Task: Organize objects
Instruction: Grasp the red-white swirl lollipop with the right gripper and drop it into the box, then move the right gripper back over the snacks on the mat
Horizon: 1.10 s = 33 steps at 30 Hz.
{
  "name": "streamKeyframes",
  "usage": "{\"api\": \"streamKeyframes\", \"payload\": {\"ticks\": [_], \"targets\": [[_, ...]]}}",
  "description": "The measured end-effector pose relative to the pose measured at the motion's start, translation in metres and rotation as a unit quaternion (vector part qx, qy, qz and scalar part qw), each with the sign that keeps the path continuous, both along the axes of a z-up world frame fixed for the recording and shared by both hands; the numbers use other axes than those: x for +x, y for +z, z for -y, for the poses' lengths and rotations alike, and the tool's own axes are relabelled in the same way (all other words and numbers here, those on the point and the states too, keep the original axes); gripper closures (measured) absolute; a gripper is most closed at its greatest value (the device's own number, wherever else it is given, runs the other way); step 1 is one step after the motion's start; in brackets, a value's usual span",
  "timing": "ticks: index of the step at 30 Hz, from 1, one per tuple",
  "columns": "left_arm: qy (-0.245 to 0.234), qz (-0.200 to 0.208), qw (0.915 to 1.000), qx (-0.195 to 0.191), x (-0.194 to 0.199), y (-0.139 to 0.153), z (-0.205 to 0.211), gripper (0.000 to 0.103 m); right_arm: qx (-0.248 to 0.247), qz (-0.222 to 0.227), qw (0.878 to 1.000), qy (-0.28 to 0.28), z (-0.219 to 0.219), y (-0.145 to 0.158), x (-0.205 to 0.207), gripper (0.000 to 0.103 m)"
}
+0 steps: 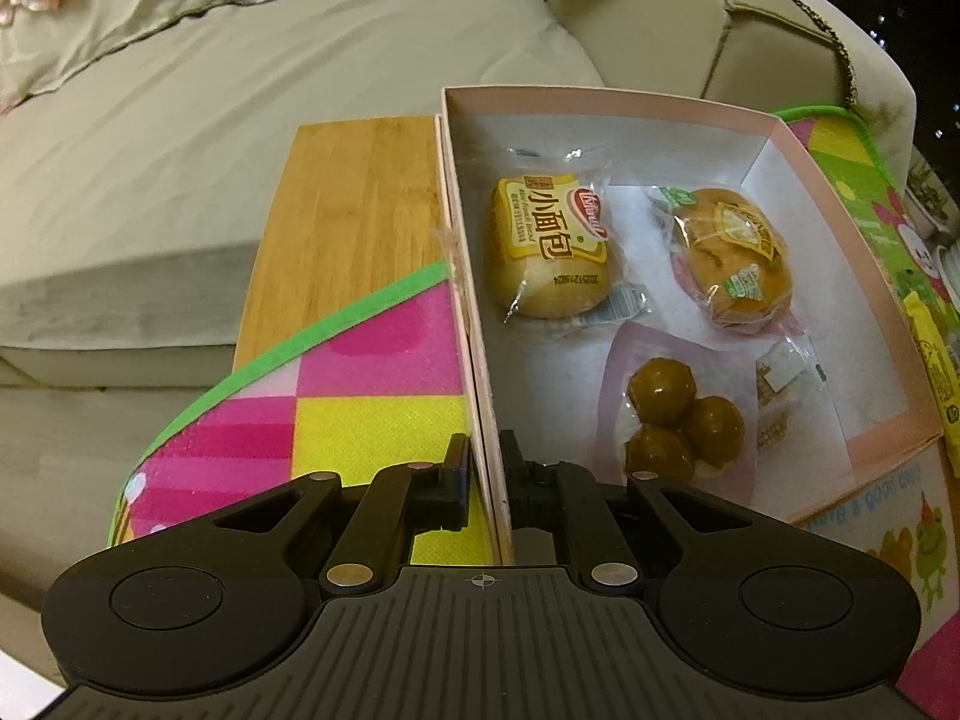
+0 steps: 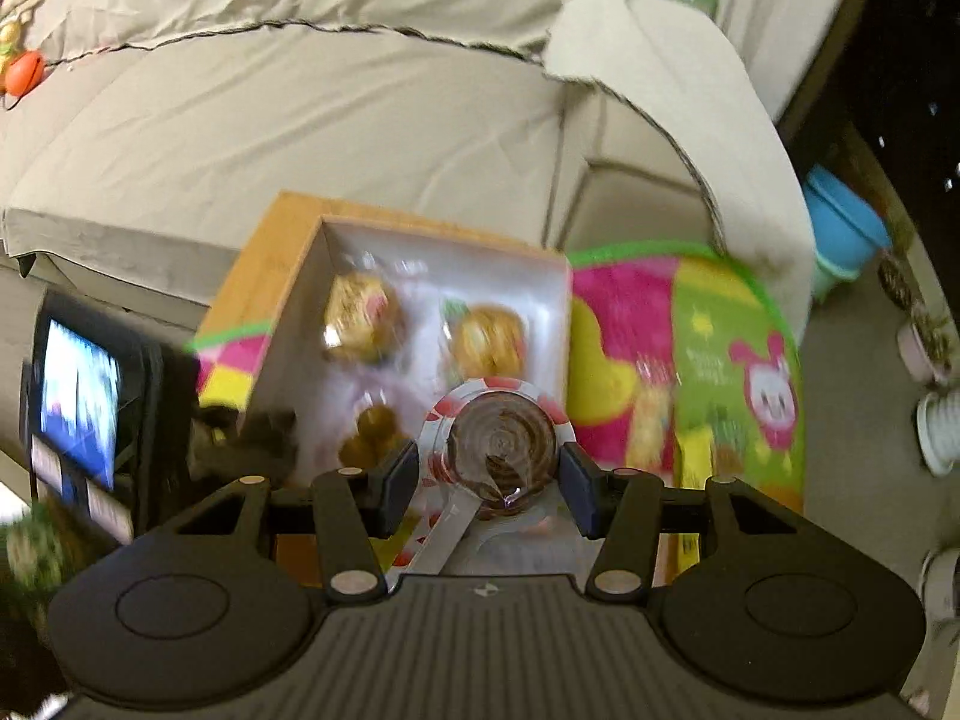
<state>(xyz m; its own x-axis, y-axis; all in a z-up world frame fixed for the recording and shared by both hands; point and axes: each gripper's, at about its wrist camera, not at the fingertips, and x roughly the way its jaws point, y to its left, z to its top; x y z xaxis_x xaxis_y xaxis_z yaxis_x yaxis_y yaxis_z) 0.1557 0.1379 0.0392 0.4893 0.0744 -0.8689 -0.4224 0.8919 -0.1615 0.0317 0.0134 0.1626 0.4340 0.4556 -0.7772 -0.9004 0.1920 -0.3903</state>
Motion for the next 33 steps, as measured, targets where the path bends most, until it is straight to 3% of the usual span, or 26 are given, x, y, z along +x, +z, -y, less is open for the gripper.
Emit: {"api": "streamKeyframes", "payload": {"ticks": [5, 13, 19, 24, 33], "targets": [[0.002, 0.001, 1.0, -0.003, 0.0, 0.0, 0.0, 0.093, 0.019, 0.018, 0.999, 0.03, -0.038, 0.001, -0.01, 0.052], [0.009, 0.002, 0.9999, -0.007, -0.001, 0.0, -0.001, 0.091, 0.032, -0.002, 0.998, 0.045, -0.07, 0.0, -0.002, 0.052], [0.02, 0.001, 0.9998, -0.003, -0.001, 0.0, 0.001, 0.091, 0.014, -0.022, 0.998, 0.051, -0.05, -0.016, 0.023, 0.051], [0.023, 0.002, 0.9994, 0.025, 0.0, 0.001, 0.011, 0.091, -0.01, -0.036, 0.998, 0.046, -0.015, -0.034, 0.057, 0.049], [0.047, 0.004, 0.9984, 0.031, 0.001, 0.0, 0.014, 0.091, -0.047, -0.048, 0.997, 0.028, 0.045, -0.06, 0.136, 0.049]]}}
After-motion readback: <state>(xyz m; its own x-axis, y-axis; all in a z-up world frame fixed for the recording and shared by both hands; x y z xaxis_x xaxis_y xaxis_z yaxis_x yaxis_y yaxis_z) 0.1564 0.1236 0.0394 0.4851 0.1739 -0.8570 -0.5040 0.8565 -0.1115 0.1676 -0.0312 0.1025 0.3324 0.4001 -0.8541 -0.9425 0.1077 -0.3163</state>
